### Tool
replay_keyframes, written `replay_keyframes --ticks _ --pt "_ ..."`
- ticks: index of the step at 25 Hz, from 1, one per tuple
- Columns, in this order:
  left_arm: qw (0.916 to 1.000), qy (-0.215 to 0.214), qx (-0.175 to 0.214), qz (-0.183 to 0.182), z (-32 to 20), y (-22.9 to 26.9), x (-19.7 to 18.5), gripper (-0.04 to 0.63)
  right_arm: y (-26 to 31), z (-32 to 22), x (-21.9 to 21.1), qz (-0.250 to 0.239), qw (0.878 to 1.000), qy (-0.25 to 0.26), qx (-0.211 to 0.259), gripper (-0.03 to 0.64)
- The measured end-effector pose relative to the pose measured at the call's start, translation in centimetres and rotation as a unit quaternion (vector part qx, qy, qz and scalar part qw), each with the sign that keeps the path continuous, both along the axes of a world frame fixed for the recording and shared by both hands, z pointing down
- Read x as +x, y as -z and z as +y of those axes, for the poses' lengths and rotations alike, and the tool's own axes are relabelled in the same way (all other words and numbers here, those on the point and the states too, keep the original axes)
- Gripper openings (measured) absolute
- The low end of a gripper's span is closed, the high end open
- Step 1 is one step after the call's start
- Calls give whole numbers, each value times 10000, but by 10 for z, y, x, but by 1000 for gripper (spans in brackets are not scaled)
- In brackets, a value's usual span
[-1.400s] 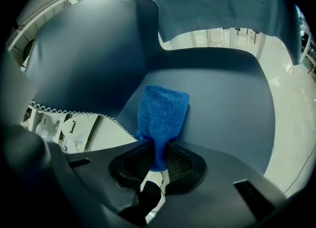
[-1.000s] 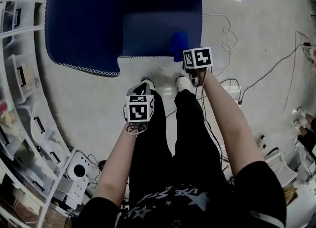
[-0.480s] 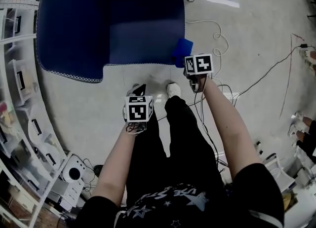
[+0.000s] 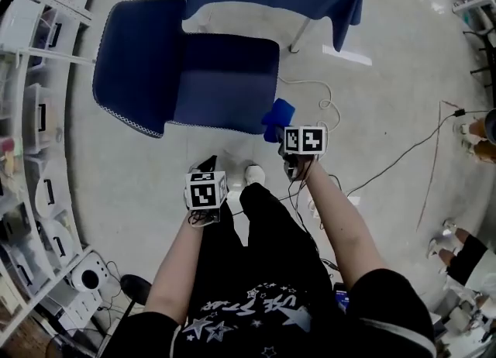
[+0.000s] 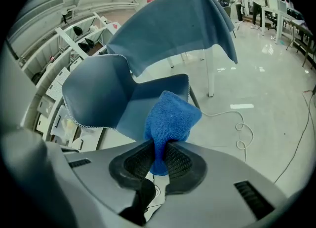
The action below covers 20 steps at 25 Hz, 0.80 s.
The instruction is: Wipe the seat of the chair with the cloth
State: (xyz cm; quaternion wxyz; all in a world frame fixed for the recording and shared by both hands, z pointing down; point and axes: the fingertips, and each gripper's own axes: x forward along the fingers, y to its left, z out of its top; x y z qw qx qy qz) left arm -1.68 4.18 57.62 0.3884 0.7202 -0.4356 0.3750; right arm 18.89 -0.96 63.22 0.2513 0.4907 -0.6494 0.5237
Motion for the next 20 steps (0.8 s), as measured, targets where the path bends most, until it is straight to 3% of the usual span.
replay_keyframes --ticks 7,14,20 --pt "9993 94 346 88 -9 51 -10 20 65 -3 -17 100 9972 546 493 55" --pt "9966 -225 732 304 5 95 -14 20 126 9 -13 208 9953 207 922 55" --pt "9932 -466 968 450 24 126 -46 20 172 31 -44 317 9917 29 1247 55"
